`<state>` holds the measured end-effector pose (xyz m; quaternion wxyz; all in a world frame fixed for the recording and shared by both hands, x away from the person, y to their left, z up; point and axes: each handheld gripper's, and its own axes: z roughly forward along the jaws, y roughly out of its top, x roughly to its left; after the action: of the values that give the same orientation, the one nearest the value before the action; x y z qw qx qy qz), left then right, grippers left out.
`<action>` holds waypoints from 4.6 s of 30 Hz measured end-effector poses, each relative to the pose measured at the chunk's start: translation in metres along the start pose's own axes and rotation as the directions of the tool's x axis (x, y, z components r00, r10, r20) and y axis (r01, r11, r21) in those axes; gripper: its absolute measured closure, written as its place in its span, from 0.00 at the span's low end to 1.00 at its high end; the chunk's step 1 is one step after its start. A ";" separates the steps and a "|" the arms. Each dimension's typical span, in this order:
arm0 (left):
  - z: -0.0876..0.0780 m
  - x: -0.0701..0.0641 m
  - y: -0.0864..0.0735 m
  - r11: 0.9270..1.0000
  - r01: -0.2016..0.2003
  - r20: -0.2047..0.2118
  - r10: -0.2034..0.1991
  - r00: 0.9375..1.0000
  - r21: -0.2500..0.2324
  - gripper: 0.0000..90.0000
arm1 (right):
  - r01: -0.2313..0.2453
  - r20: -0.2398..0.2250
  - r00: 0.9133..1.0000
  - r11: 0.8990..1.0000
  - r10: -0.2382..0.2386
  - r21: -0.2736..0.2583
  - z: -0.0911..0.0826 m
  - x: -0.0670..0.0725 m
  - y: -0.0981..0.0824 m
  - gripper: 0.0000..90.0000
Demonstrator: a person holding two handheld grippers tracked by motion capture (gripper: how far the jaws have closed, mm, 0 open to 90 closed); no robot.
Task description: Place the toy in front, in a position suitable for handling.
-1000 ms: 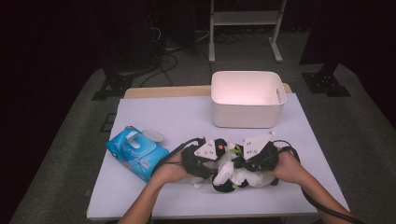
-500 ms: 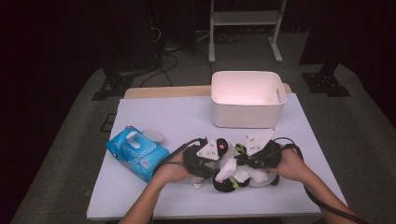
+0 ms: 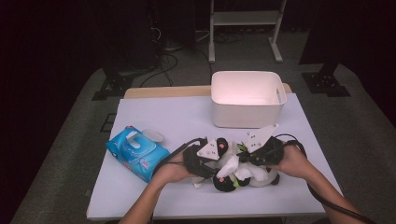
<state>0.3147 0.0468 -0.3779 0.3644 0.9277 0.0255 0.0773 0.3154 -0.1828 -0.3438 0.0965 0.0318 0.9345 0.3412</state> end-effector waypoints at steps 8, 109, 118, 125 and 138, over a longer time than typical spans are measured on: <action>0.000 0.001 -0.002 1.000 0.004 0.009 -0.004 1.000 -0.001 0.61 | 0.009 -0.033 0.999 1.000 -0.009 0.015 0.021 -0.002 0.011 0.96; -0.009 0.015 0.005 0.996 0.076 -0.049 -0.079 0.996 -0.054 0.60 | -0.007 -0.033 0.999 1.000 0.006 -0.008 0.002 0.001 0.008 0.97; -0.010 0.014 0.005 0.996 0.073 -0.040 -0.075 0.996 -0.050 0.61 | -0.064 0.055 0.996 0.998 0.063 0.010 -0.032 -0.011 -0.014 0.97; -0.011 0.017 0.008 0.997 0.070 -0.029 -0.072 0.997 -0.043 0.60 | -0.134 0.013 0.991 0.991 0.134 -0.003 -0.031 -0.014 -0.035 0.97; -0.017 0.029 0.010 0.997 0.074 -0.066 -0.076 0.995 -0.036 0.64 | -0.139 -0.015 0.990 0.990 0.138 -0.038 -0.021 -0.007 -0.031 0.97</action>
<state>0.3406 0.0537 -0.3548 0.3813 0.9168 0.0712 0.0951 0.3183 -0.2207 -0.3466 0.0675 0.0927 0.9238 0.3653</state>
